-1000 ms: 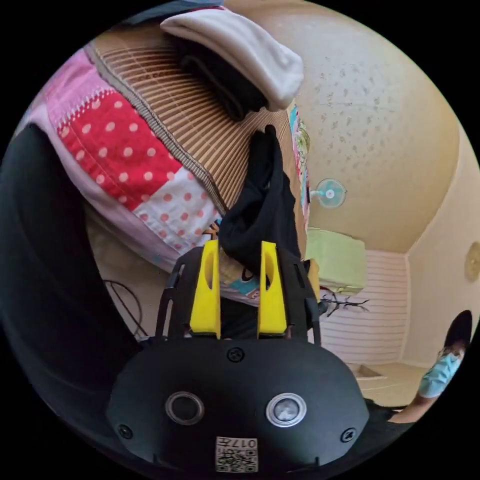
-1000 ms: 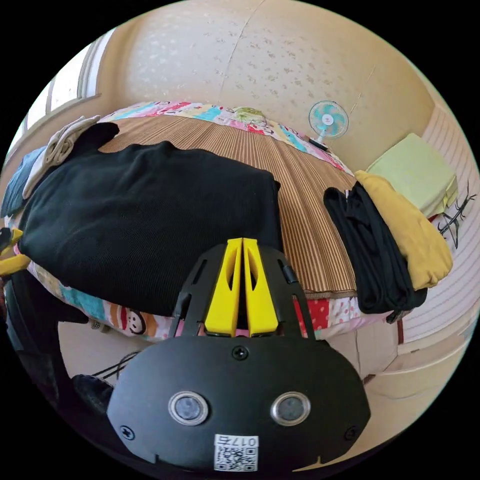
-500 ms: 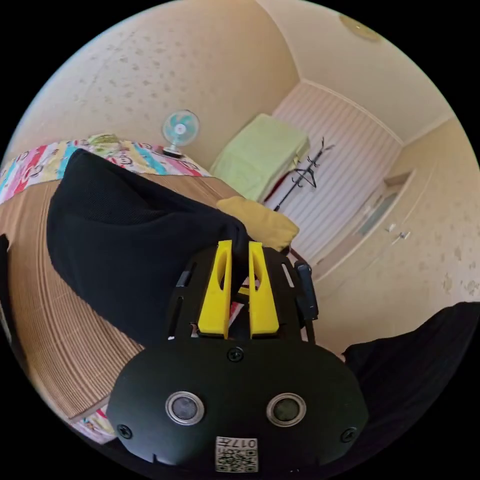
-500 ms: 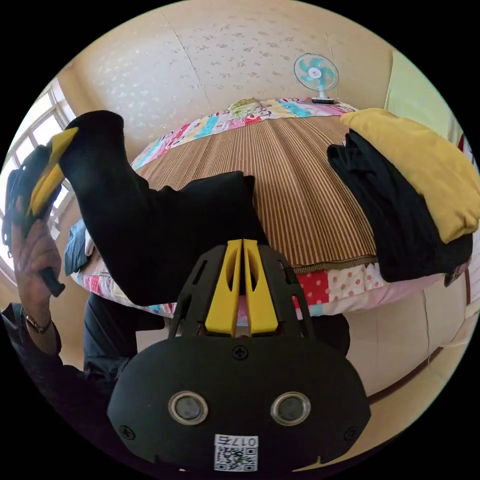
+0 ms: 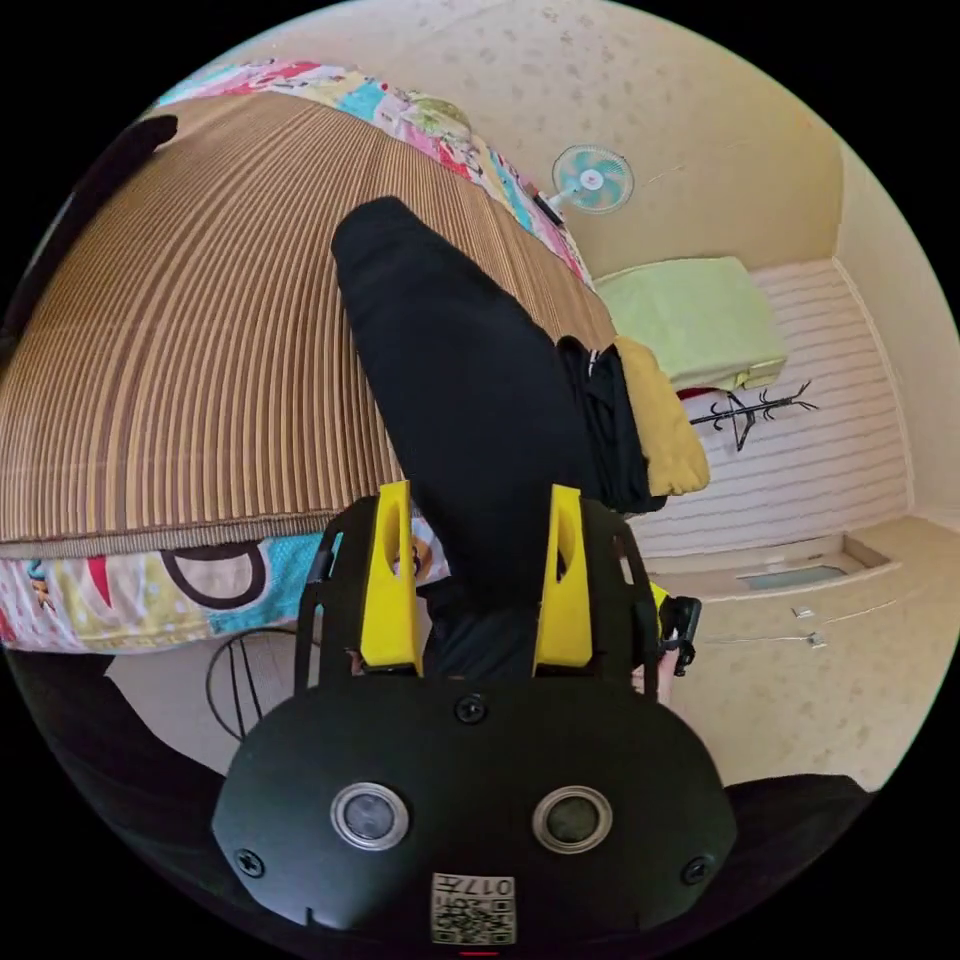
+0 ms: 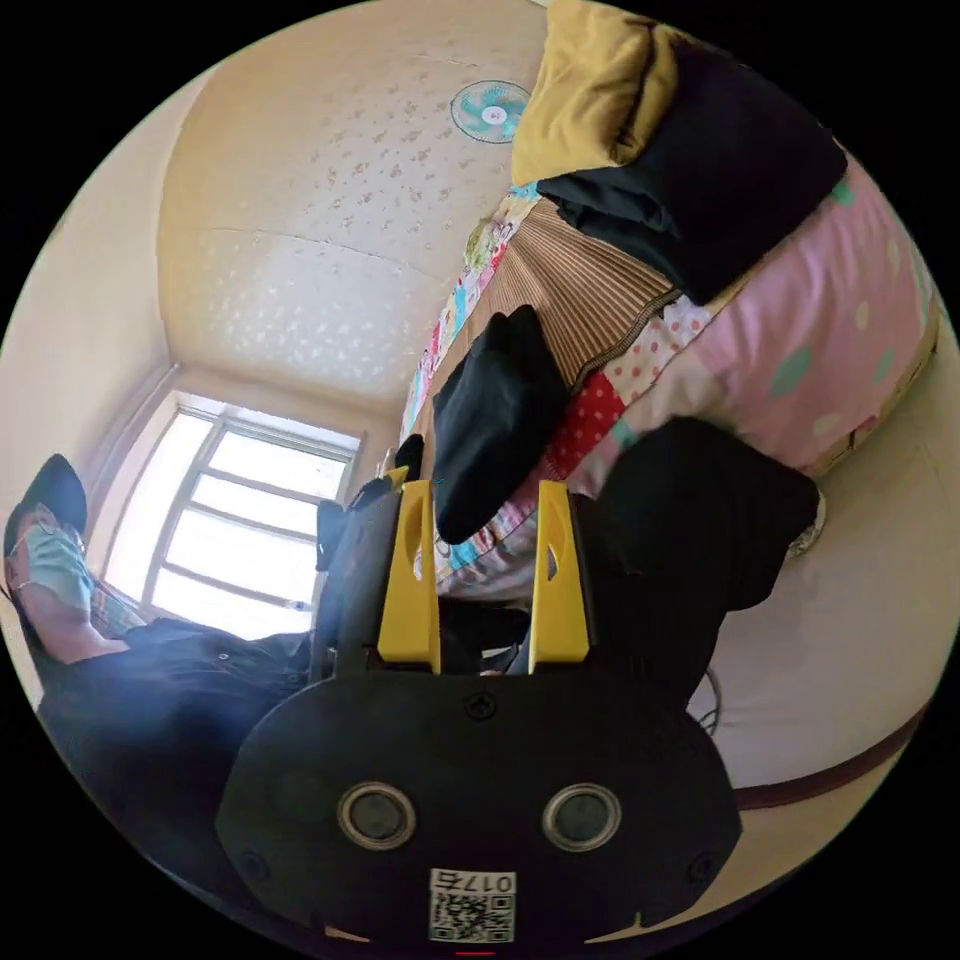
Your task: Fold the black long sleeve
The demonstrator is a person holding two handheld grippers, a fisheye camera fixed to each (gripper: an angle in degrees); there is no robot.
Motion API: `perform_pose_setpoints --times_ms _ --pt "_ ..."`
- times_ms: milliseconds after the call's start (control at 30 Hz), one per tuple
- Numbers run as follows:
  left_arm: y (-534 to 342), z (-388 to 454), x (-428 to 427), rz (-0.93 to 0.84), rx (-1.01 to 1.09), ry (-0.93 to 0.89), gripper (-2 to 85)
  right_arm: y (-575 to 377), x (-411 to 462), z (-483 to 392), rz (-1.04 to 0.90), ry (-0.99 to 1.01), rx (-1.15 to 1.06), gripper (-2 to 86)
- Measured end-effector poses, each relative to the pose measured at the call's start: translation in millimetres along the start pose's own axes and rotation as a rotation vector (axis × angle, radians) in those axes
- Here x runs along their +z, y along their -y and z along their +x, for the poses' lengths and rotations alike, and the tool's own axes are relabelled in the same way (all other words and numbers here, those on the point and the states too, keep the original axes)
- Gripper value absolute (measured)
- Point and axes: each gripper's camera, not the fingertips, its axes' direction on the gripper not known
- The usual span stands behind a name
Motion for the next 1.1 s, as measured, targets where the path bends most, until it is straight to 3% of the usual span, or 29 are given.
perform_pose_setpoints --times_ms 167,300,433,533,633,733,900,1000,1100 --pt "2 -22 41 -0.117 -0.174 -0.203 10.7 23 10 17 -0.024 0.14 0.217 19.3" --pt "-15 18 12 -0.134 0.012 -0.242 8.0 33 36 19 -0.085 0.276 0.311 22.5" --pt "-50 58 4 -0.208 0.172 -0.222 7.8 62 76 0 -0.097 0.48 0.278 23.2" --pt "-73 78 -23 -0.057 0.308 -0.132 7.7 91 98 -25 -0.137 0.554 0.153 21.6" --pt "-72 93 -62 0.03 0.403 -0.251 8.1 126 90 -83 -0.106 0.563 -0.083 20.0" --pt "-81 106 -98 0.139 0.5 -0.296 9.3 185 52 -153 -0.068 0.548 -0.332 18.7" --pt "-95 107 -114 0.214 0.559 -0.164 10.7 279 -50 -241 0.056 0.413 -0.579 16.6" --pt "-96 89 -109 0.231 0.49 -0.157 10.8 332 -114 -236 0.157 0.25 -0.516 15.2" --pt "-92 68 -103 0.236 0.393 -0.18 10.8 363 -168 -169 0.274 0.042 -0.223 13.7"
